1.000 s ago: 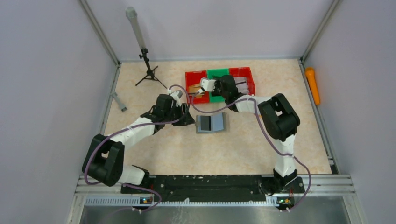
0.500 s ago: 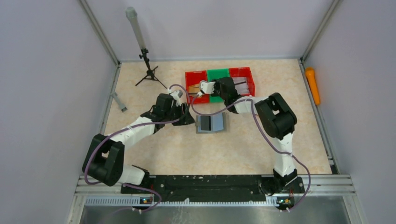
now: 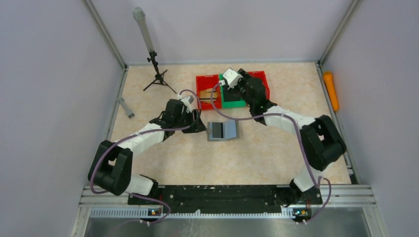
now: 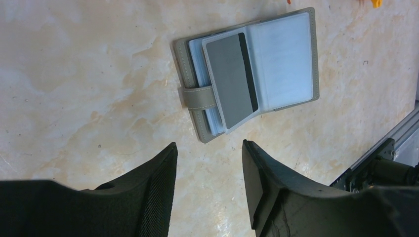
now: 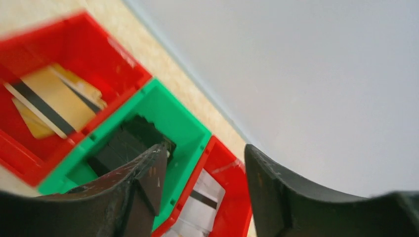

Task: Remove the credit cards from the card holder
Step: Place the credit card in the storage box.

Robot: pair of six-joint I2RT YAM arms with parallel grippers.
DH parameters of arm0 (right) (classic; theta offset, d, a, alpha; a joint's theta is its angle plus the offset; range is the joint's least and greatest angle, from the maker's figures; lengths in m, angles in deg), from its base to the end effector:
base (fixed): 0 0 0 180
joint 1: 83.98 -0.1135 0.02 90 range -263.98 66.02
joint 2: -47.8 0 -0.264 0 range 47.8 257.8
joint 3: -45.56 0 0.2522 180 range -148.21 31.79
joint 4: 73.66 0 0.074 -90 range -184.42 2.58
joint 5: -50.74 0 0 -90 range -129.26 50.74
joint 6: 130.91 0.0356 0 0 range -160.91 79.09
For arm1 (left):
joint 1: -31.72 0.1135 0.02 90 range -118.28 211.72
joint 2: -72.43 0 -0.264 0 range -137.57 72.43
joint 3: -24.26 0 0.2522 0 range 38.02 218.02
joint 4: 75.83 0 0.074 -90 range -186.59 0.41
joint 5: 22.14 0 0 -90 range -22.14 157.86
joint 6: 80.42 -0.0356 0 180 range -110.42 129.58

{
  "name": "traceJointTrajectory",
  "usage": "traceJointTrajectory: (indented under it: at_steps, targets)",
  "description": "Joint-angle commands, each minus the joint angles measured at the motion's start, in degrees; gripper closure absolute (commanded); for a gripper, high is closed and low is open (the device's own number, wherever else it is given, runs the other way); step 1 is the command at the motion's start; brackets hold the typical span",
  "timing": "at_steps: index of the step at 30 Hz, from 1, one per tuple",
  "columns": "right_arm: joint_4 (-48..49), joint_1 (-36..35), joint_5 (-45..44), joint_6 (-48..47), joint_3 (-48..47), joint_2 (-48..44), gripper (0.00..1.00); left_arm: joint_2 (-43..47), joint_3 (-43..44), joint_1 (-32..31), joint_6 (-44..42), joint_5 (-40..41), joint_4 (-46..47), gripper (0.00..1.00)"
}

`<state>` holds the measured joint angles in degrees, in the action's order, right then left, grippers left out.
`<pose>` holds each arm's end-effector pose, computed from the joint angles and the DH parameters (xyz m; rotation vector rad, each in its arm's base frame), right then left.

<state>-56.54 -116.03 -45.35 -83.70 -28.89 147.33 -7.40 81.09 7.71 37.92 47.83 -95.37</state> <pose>0.3414 0.2093 0.2518 -0.9776 1.4082 -0.2301 0.2551 -0.1270 0.2022 0.0959 2.4159 -0.8495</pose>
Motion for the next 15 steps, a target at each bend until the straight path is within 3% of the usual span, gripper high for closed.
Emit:
traceJointTrajectory:
  at_steps: [1,3,4,6,10,15]
  targets:
    - [-7.16,-4.24,-1.36,18.75,1.29,-9.08,0.32,-0.98,1.94,-0.07,-0.75,0.21,0.79,0.46]
    - [-8.72,-6.32,-4.11,25.17,2.84,-12.08,0.09,-1.50,2.05,-0.07,-0.74,0.43,0.77,0.46]
    - [-9.75,-7.35,-5.81,28.38,3.41,-13.36,0.05,-1.74,2.10,-0.07,-0.74,0.59,0.77,0.46]
    - [-12.94,-9.22,-10.42,34.67,3.68,-15.19,0.04,-2.32,2.17,-0.07,-0.82,0.75,0.92,0.45]
    - [-28.25,-10.83,-13.97,51.59,0.06,-14.09,0.04,-2.81,1.75,-0.07,-0.85,-0.47,2.36,0.45]
    - [-35.32,-10.84,-16.41,58.38,2.57,-12.27,0.03,-2.64,0.58,-0.07,-0.83,-1.76,4.83,0.44]
